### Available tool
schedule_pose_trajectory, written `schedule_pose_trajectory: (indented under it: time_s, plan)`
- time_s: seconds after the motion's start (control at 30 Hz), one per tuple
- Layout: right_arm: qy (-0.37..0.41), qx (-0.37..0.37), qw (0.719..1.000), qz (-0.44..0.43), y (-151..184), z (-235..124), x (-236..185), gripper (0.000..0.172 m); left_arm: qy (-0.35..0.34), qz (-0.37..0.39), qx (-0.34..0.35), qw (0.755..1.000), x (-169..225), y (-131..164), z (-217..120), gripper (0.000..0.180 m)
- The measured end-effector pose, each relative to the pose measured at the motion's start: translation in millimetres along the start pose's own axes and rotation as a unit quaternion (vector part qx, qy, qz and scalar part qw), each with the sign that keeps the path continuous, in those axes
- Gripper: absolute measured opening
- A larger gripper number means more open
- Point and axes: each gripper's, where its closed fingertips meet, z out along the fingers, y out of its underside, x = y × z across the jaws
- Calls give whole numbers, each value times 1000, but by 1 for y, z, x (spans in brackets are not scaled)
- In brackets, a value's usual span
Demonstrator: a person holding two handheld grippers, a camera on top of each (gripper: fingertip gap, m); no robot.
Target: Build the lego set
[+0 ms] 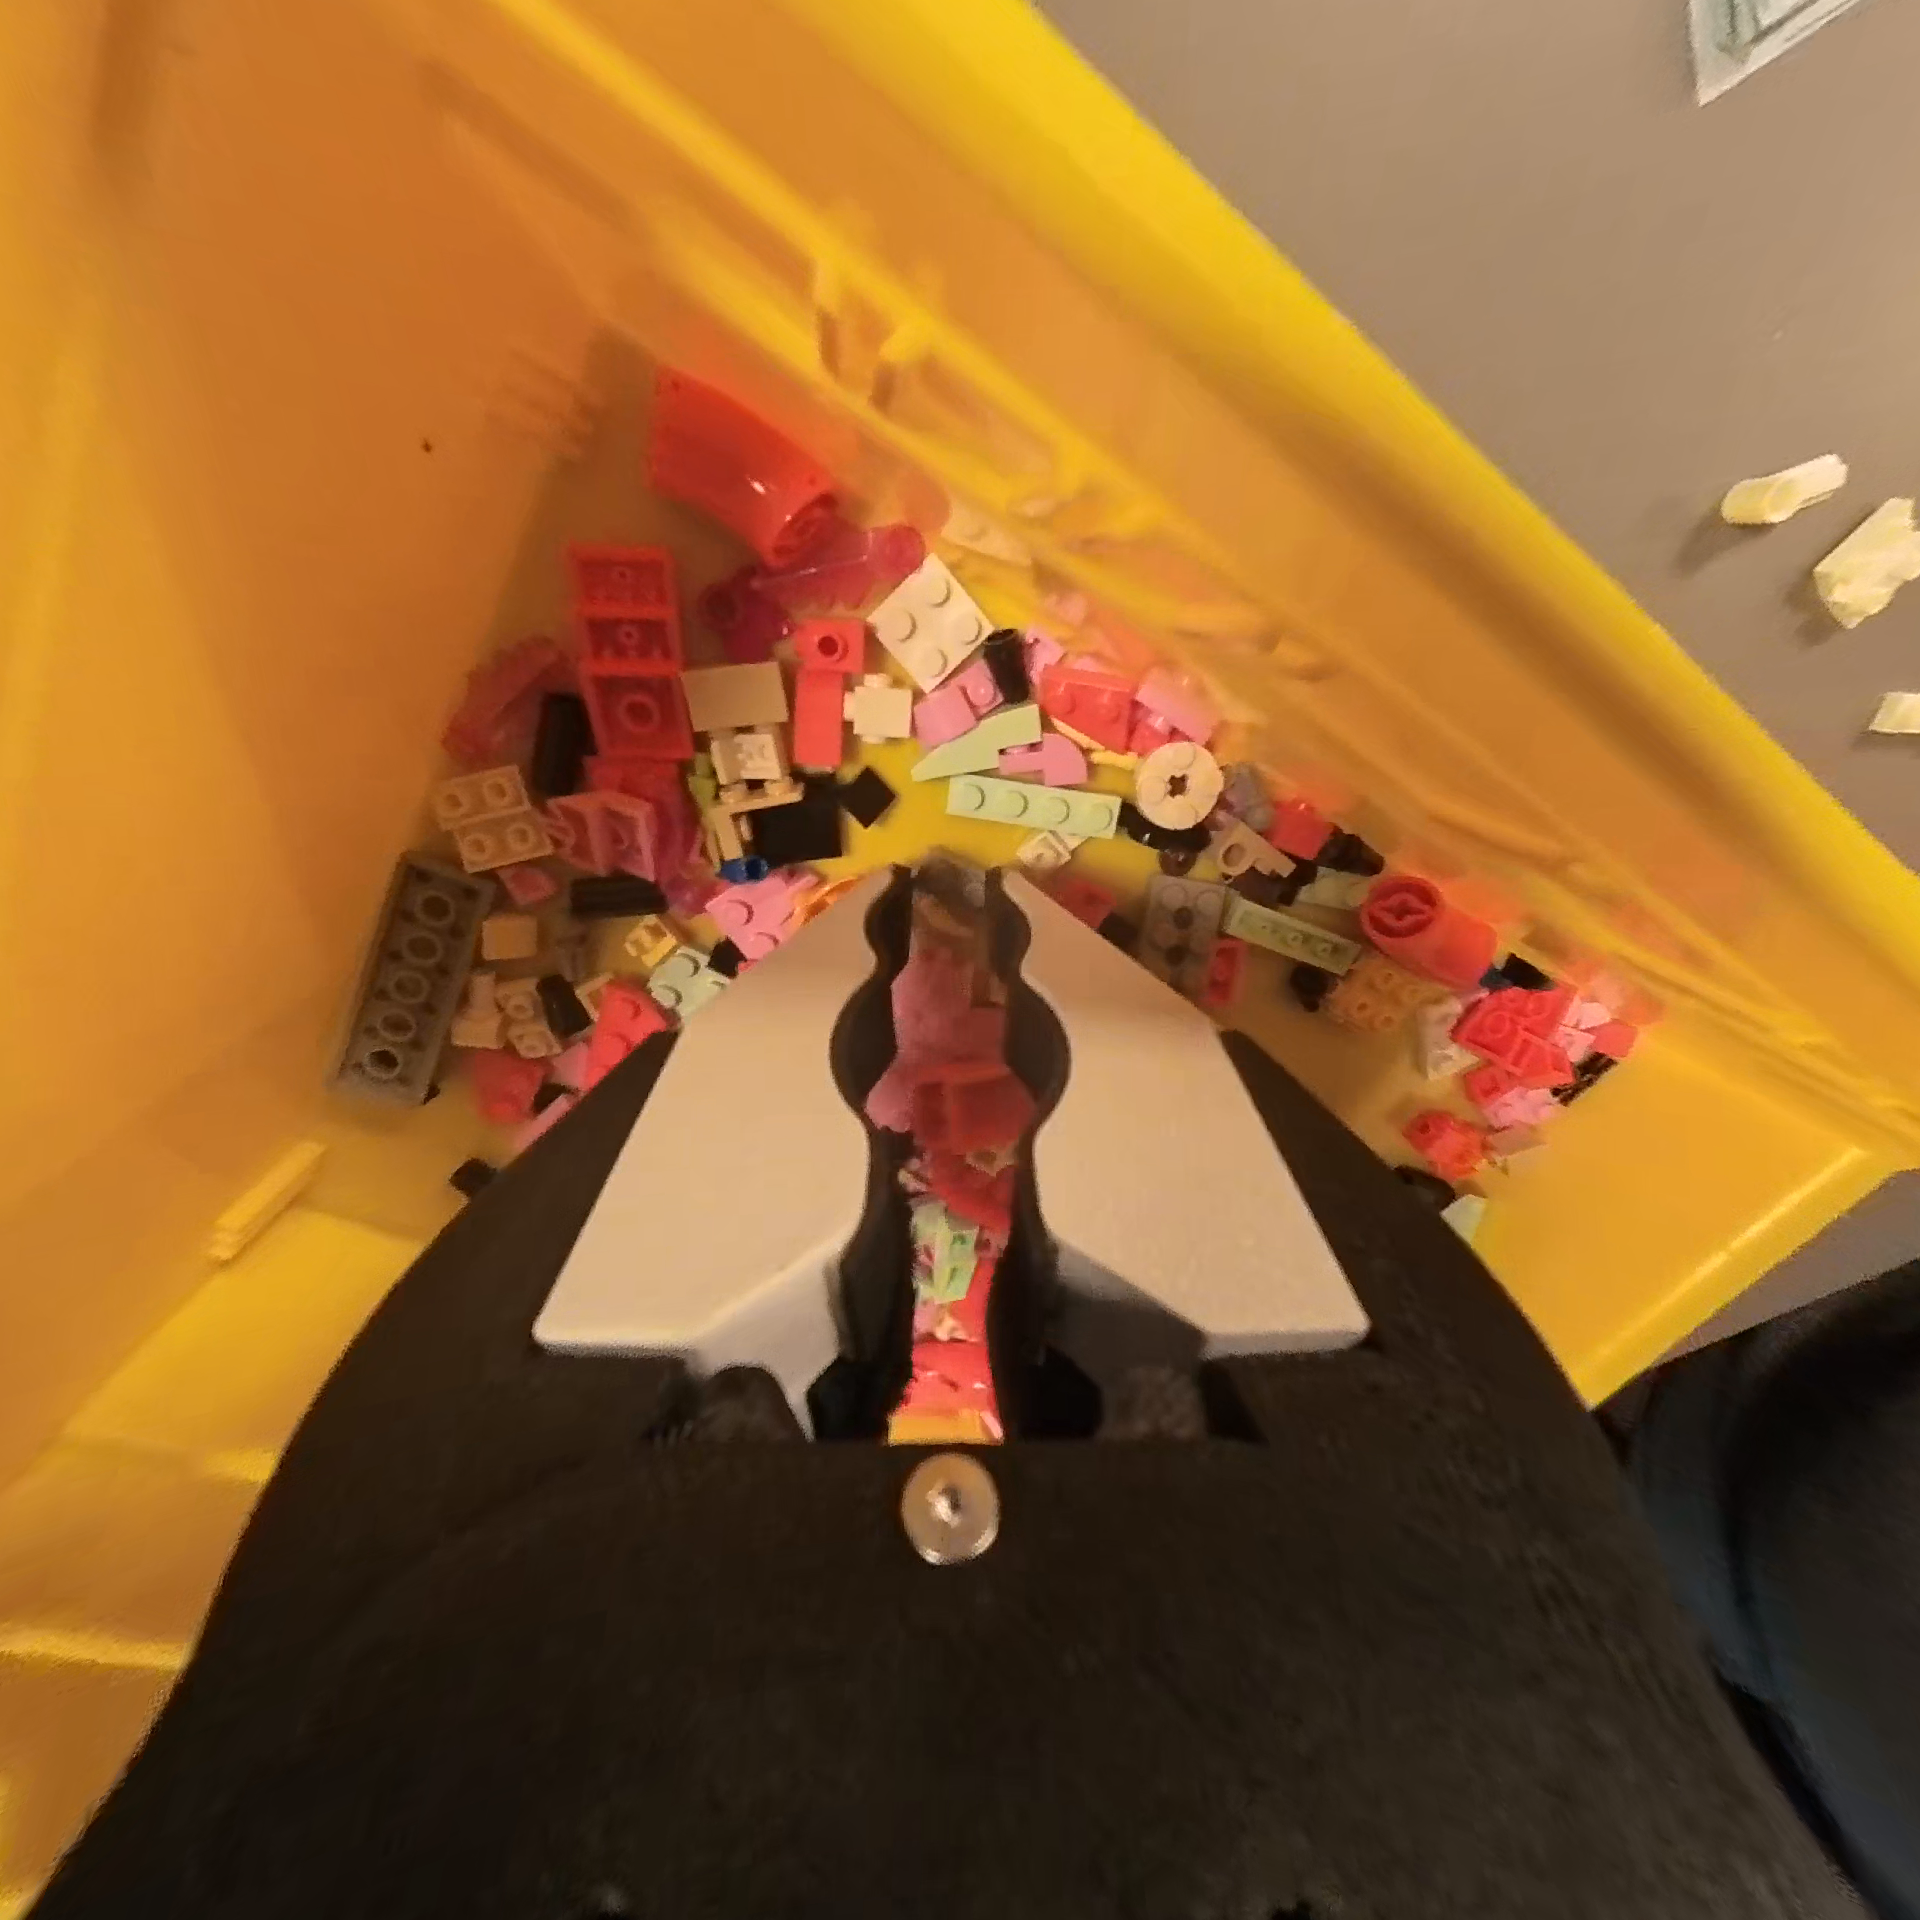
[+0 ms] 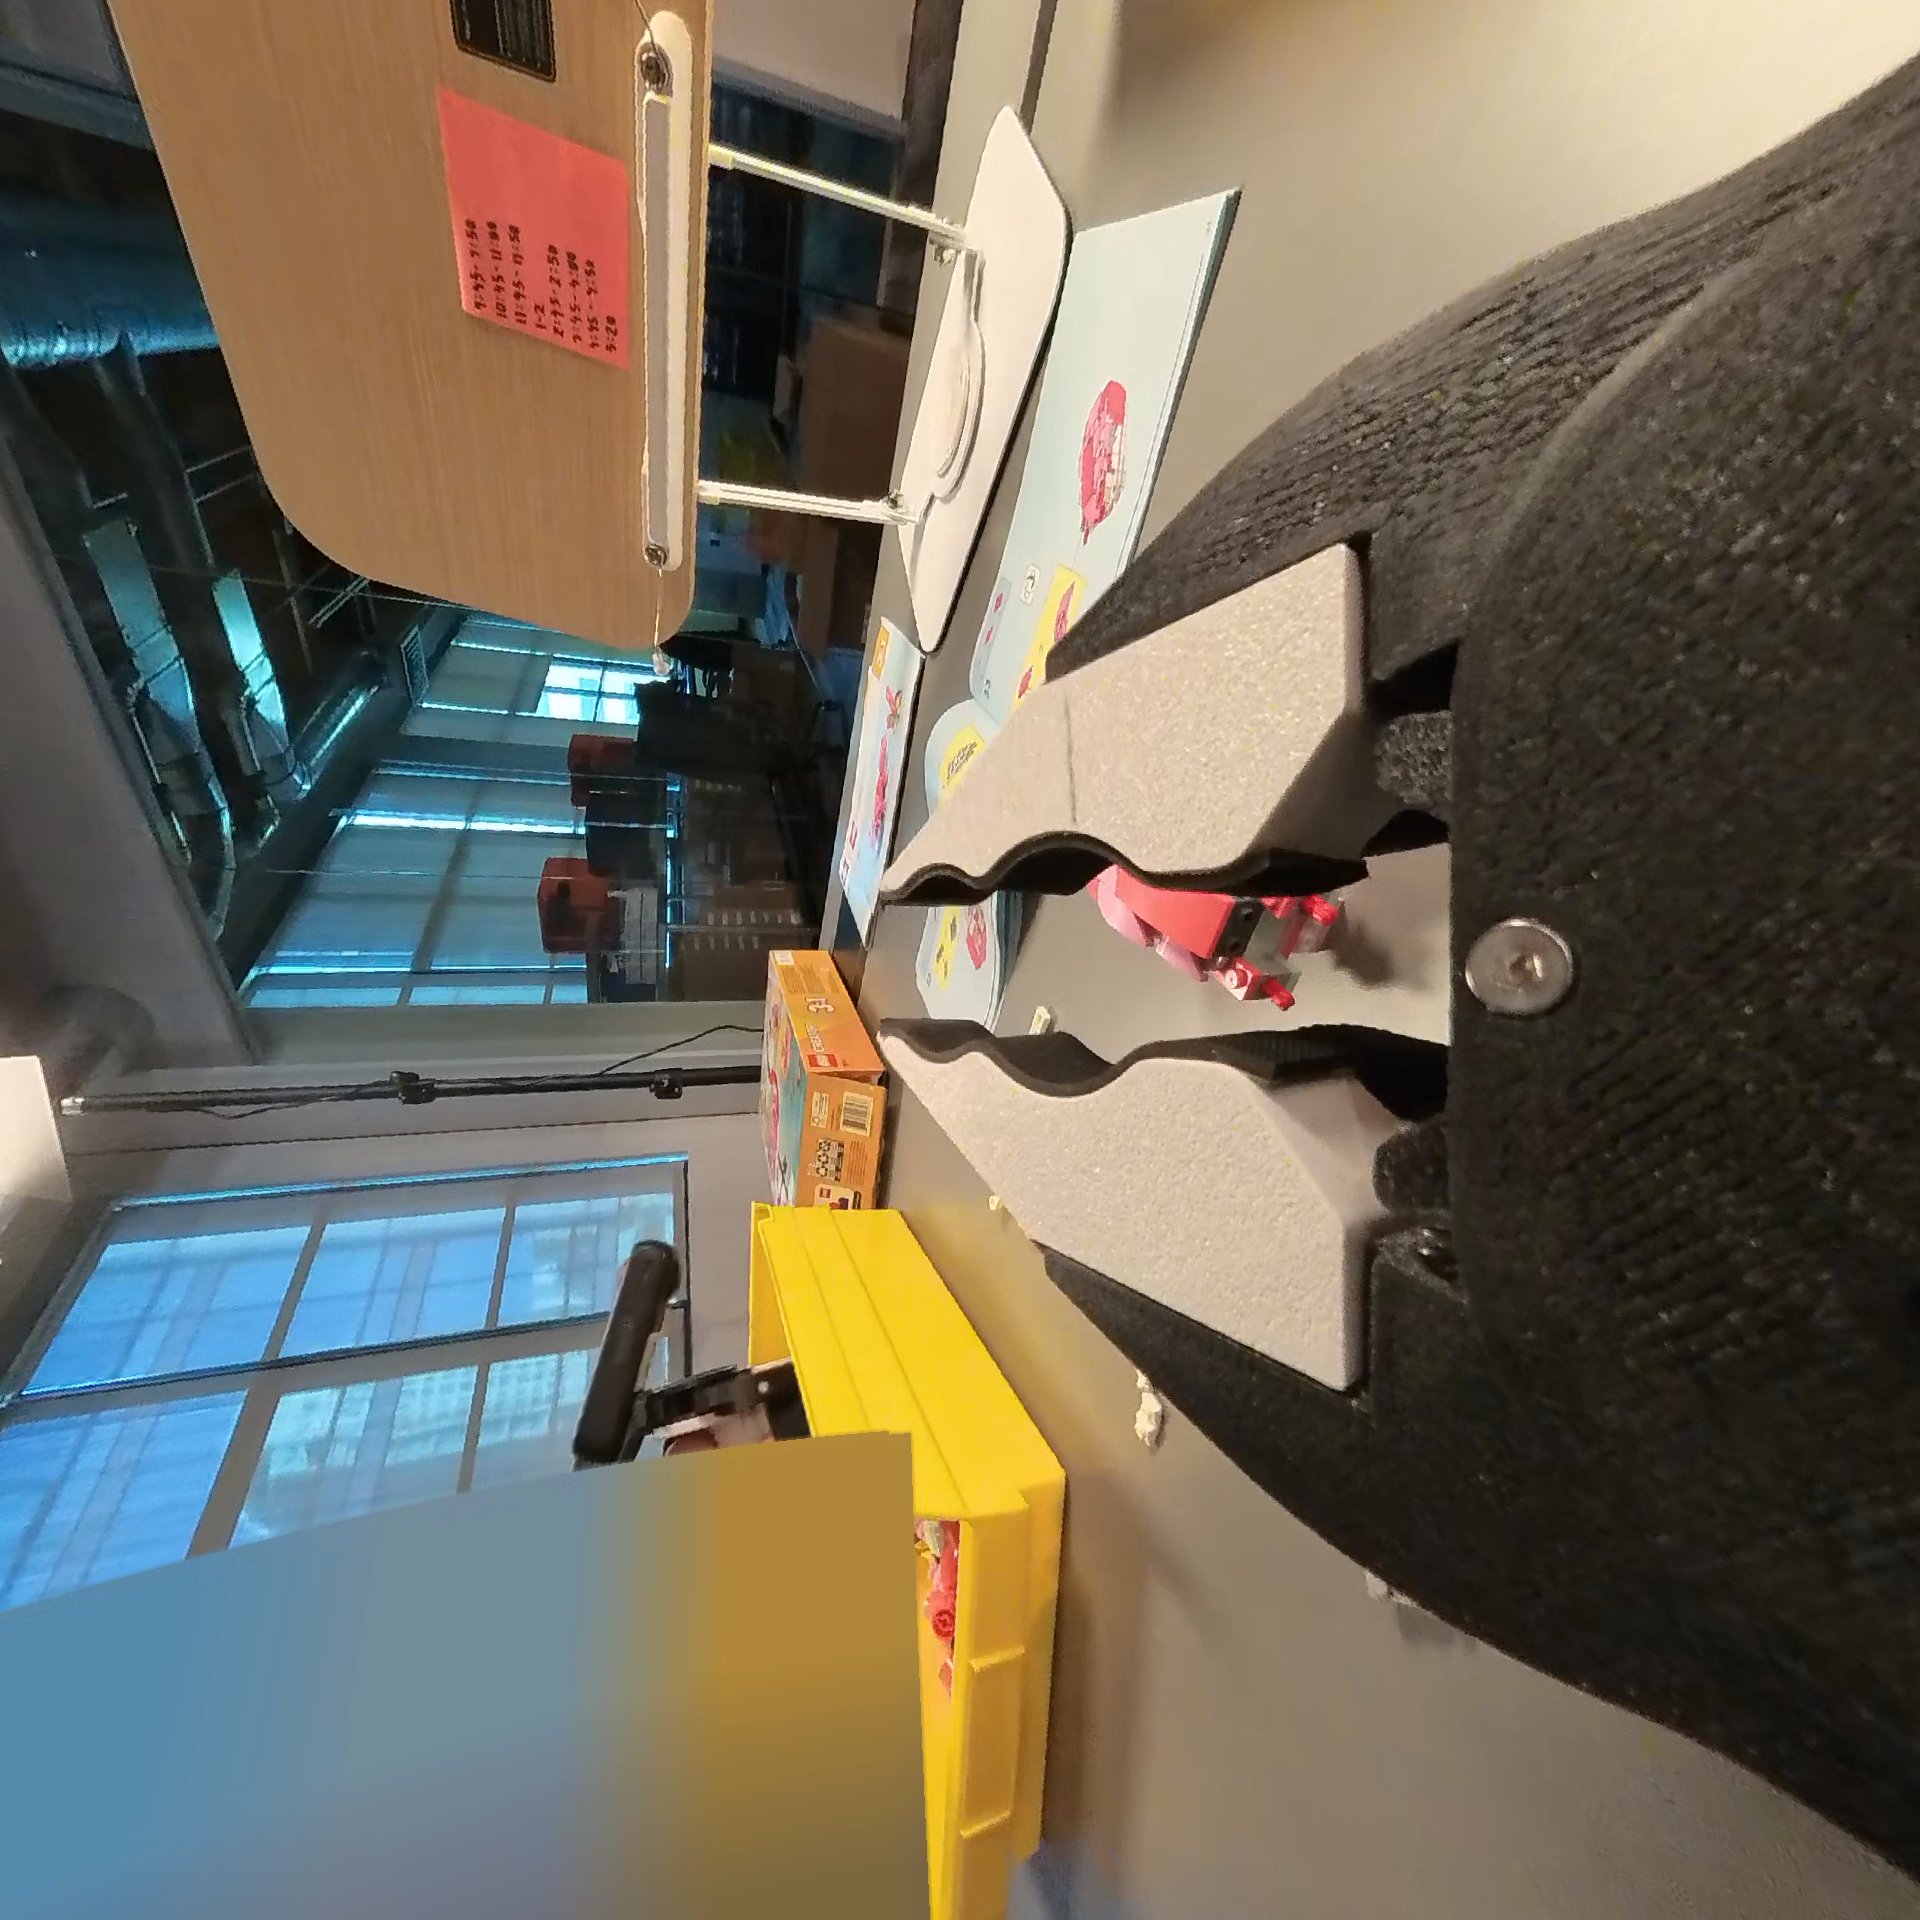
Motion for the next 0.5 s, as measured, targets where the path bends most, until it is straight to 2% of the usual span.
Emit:
schedule_pose_trajectory:
  time_s: [0.17, 0.3, 0.4, 0.5]
  plan:
    - [-4, 9, 1000, 0, -3, -1, -2, 20, -15, -6, 23, 1000, 3, -1, -27, 13]
    - [7, 22, 1000, -2, -8, -4, 1, 24, -60, 7, 73, 996, 14, -2, -77, 13]
    - [4, 33, 999, 1, -12, -6, 0, 25, -47, 19, 119, 992, 48, -4, -113, 13]
    - [2, 46, 999, 4, -17, -8, -1, 25, -30, 52, 155, 986, 99, -6, -136, 13]
